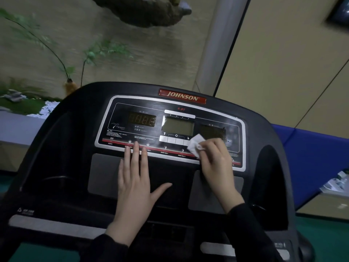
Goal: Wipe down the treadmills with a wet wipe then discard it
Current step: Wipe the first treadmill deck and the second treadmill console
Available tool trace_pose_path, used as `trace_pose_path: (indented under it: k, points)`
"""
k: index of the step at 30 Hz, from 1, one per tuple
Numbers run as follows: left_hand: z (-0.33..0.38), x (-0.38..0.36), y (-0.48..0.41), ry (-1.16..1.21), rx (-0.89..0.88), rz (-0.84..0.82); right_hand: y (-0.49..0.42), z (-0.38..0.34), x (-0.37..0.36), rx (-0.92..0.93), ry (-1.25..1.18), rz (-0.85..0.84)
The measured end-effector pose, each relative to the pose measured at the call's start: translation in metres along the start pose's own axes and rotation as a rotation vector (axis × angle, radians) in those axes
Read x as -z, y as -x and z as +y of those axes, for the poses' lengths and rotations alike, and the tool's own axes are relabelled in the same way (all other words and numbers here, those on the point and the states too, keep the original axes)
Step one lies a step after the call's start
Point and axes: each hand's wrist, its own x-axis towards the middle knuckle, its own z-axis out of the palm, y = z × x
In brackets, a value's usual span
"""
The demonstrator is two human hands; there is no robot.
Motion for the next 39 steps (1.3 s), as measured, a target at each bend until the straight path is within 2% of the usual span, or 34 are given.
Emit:
trace_pose_path:
  k: [5, 8, 13, 16, 20, 25, 28, 34, 39]
  points:
    - [0.002, 0.0, 0.001, 0.002, 0.011, 0.003, -0.033, 0.019, 0.013, -0.183, 0.005, 0.165]
    - [0.003, 0.0, 0.001, 0.009, 0.02, 0.01, -0.057, 0.016, 0.004, -0.218, 0.012, 0.199]
    - [0.005, -0.001, 0.002, 0.02, 0.035, 0.02, -0.045, -0.012, -0.016, 0.066, 0.014, -0.024]
    - [0.005, -0.003, 0.003, 0.03, 0.042, 0.02, -0.017, -0.007, -0.006, 0.122, -0.006, -0.08]
    - [0.004, -0.006, 0.004, 0.051, 0.04, 0.02, 0.0, 0.024, 0.019, 0.003, 0.027, 0.006]
    - [0.004, -0.005, 0.004, 0.053, 0.037, 0.019, -0.035, 0.048, 0.036, -0.172, 0.076, 0.161]
    - [0.005, -0.004, 0.005, 0.051, 0.036, 0.018, -0.033, 0.044, 0.03, -0.183, 0.072, 0.171]
    - [0.004, -0.003, 0.005, 0.06, 0.029, 0.021, 0.024, 0.035, 0.033, -0.069, 0.052, 0.052]
    - [0.005, -0.003, 0.005, 0.046, 0.027, 0.021, 0.018, 0.049, 0.043, -0.275, 0.077, 0.238]
